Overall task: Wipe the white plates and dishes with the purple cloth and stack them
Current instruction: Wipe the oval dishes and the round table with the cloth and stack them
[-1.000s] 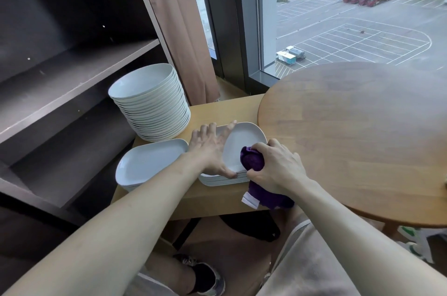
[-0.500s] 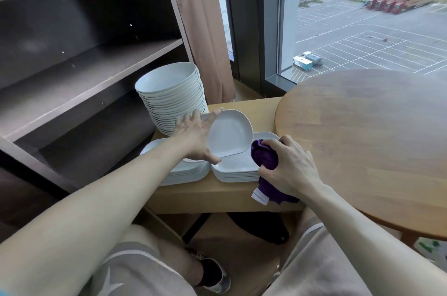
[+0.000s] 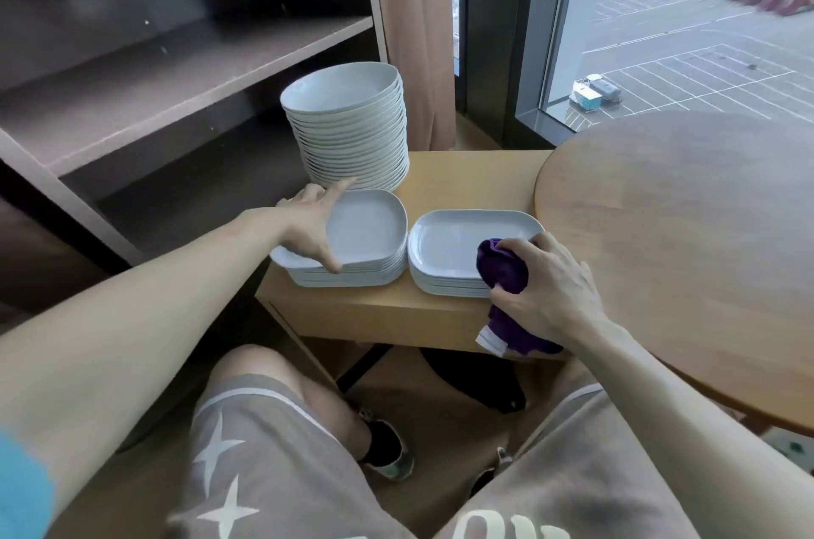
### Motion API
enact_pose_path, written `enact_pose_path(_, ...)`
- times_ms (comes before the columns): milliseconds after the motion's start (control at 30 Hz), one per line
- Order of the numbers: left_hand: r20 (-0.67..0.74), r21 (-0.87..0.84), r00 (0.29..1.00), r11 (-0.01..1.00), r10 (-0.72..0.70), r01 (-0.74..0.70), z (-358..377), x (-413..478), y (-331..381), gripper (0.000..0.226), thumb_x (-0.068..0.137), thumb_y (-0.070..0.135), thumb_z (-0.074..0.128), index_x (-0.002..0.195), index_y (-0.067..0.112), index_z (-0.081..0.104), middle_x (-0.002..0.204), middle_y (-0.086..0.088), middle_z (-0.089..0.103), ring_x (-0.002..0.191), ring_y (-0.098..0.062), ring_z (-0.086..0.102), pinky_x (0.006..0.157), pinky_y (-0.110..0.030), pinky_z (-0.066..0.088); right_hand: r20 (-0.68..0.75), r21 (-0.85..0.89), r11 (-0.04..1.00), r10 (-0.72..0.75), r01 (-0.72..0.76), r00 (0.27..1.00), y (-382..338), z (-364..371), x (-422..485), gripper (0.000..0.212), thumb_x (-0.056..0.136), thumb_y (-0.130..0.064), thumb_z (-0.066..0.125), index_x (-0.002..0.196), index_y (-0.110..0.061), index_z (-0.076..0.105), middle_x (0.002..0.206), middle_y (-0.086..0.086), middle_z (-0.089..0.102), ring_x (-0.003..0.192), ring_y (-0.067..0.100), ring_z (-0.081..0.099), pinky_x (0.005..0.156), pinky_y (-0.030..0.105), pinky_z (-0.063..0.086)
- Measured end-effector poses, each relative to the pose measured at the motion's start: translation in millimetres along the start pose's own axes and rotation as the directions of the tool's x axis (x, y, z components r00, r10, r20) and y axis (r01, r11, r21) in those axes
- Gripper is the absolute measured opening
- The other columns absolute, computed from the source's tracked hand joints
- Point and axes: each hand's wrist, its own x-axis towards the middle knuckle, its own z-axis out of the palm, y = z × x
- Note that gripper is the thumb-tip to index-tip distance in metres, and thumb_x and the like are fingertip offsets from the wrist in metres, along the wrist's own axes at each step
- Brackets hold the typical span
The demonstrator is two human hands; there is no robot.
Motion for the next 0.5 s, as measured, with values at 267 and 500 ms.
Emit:
enact_pose_path(267,0.138,-0.099,0.99,0.995,0.036,-0.023,2.9,22.5,-8.4,0.147,0.041,0.048,0.088,0.143,0.068,-0.015,0.165,0.01,0.005,0.153,-0.024,0.015,0.118,-0.054,0.03,-0.013,0.012,1.0,0.012,-0.011,1.0,2.2,1.5,1.3,0.047,0.076,-0.044,0.068,0.121,-0.046,0.055,0.109,-0.012,0.046,0.11,0.016,0.049,0.085,0.037,0.03)
enact_pose_path(500,0.155,-0.103,0.98,0.988,0.127,-0.112,-5.7,29.8,11.8,0.164,0.032,0.073,0.094,0.152,0.057,-0.017,0.168,0.021,-0.011,0.157,-0.012,-0.005,0.126,-0.052,0.013,-0.011,0.019,1.0,0.023,-0.023,1.0,3.9,4.3,2.2,0.051,0.071,-0.051,0.059,0.122,-0.047,0.052,0.11,-0.013,0.046,0.109,0.015,0.049,0.086,0.037,0.03)
